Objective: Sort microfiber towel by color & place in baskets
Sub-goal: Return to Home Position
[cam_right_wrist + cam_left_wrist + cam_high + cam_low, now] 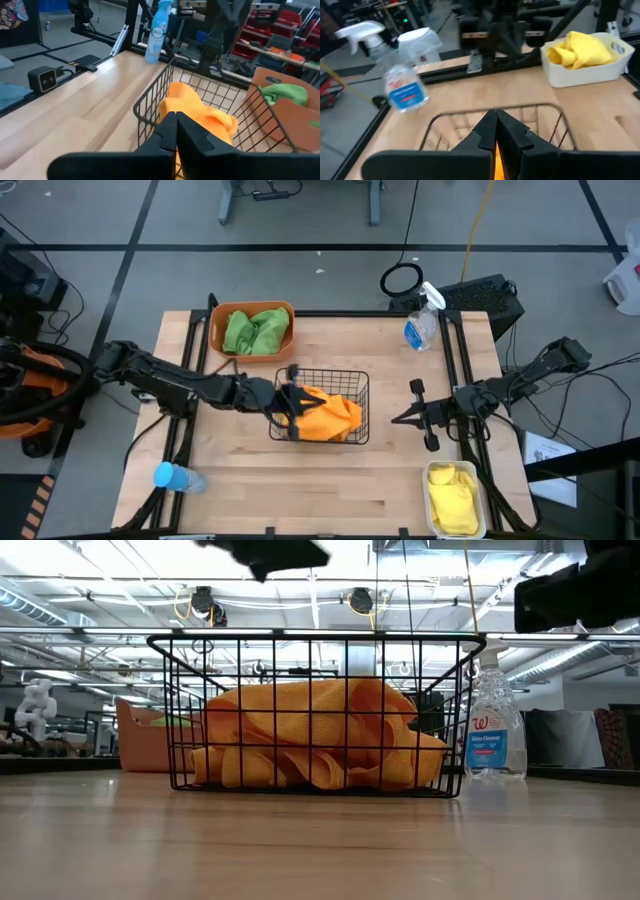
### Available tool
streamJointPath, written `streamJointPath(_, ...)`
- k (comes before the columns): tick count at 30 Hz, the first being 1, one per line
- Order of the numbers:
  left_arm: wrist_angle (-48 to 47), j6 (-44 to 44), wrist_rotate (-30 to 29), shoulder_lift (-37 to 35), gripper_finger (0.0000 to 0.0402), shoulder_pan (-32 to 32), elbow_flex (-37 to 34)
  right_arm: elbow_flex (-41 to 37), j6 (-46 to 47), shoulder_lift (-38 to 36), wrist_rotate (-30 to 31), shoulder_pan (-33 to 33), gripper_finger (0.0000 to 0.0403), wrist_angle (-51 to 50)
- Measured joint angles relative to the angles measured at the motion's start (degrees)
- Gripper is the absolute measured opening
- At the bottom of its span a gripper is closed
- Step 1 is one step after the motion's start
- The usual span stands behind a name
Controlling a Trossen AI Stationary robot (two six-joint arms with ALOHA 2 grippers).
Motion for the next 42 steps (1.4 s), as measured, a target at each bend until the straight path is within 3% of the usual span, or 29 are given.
streamJointPath(8,1.9,-2.8,-0.1,-14.5,0.0013,0.6,-13.4,-3.3,3.6,-1.0,-2.9,-4.1,0.0,-0.4)
streamJointPath(18,10.7,-4.3,-0.4,-28.0,0.0013,0.6,-29.8,-8.9,7.5,-1.0,-4.5,-6.7,0.0,7.5)
streamJointPath(42,14.8,-5.4,0.8,-43.5,0.0013,1.1,-47.8,-9.9,8.9,-1.0,-4.2,-8.9,0.0,6.0)
